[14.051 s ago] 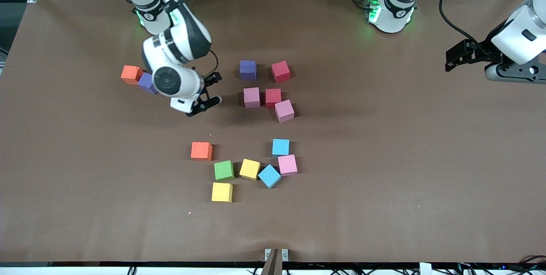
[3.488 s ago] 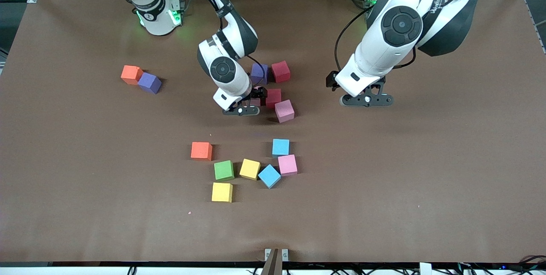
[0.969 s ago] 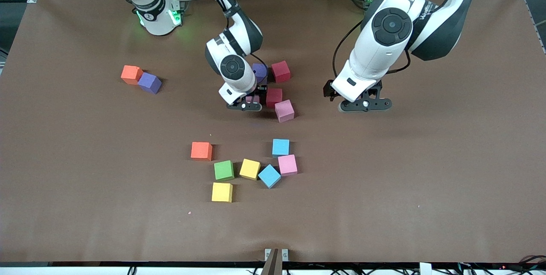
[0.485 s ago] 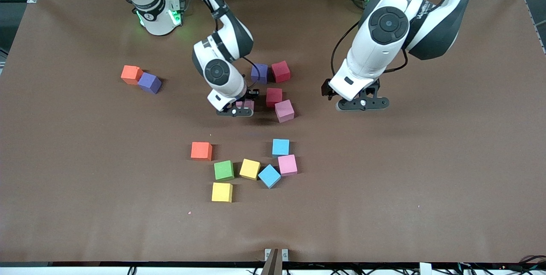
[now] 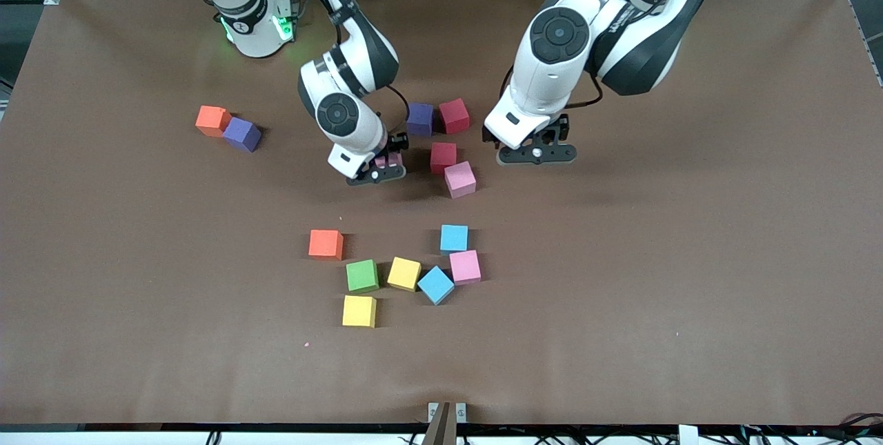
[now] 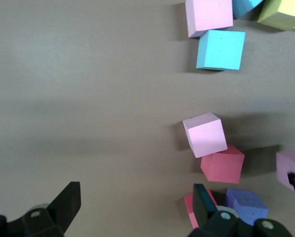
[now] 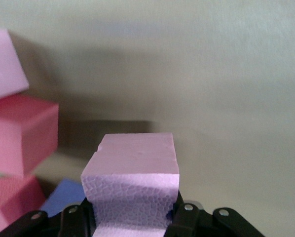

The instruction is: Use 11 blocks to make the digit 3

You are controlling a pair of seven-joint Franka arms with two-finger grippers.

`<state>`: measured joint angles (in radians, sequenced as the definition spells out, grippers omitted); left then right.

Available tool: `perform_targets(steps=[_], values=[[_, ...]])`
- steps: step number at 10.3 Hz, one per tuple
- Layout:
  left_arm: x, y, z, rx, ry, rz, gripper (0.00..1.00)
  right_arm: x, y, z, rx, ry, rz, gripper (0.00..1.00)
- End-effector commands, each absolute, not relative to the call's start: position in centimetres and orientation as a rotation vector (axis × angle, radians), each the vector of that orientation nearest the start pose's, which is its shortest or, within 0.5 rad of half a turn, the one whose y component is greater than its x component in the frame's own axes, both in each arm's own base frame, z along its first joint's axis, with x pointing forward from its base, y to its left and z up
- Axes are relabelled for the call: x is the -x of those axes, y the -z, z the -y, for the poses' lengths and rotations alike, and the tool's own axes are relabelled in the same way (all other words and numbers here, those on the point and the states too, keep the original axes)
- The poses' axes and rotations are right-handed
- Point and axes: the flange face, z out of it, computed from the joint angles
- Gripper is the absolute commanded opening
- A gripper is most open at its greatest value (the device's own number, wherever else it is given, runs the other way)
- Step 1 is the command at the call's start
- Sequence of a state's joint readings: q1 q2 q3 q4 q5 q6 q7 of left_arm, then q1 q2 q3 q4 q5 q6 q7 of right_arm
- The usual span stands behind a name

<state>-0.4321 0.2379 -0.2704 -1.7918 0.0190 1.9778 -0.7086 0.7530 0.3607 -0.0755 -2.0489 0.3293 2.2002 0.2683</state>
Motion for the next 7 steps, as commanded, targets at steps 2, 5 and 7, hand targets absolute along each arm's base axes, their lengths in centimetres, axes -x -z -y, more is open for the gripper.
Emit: perform_targets(steps=[2,5,7], values=[[-44.3,-38.8,41.1,3.168,-0.056,-0.103,1.0,-40.7,-28.9,-35.3,2.985,-0.488,0.392,0.0],[-40.8,-36.5,42.8,3.124,-0.086,-0.463,1.0,-39.5,-29.6,-34.0,2.959,-0.48,0.559,0.0],[-39.9,-35.5,42.6,3.06,-0.102,-0.761,1.0,-37.8,-29.7,-33.7,2.937,-0.481,0.73,0.0]])
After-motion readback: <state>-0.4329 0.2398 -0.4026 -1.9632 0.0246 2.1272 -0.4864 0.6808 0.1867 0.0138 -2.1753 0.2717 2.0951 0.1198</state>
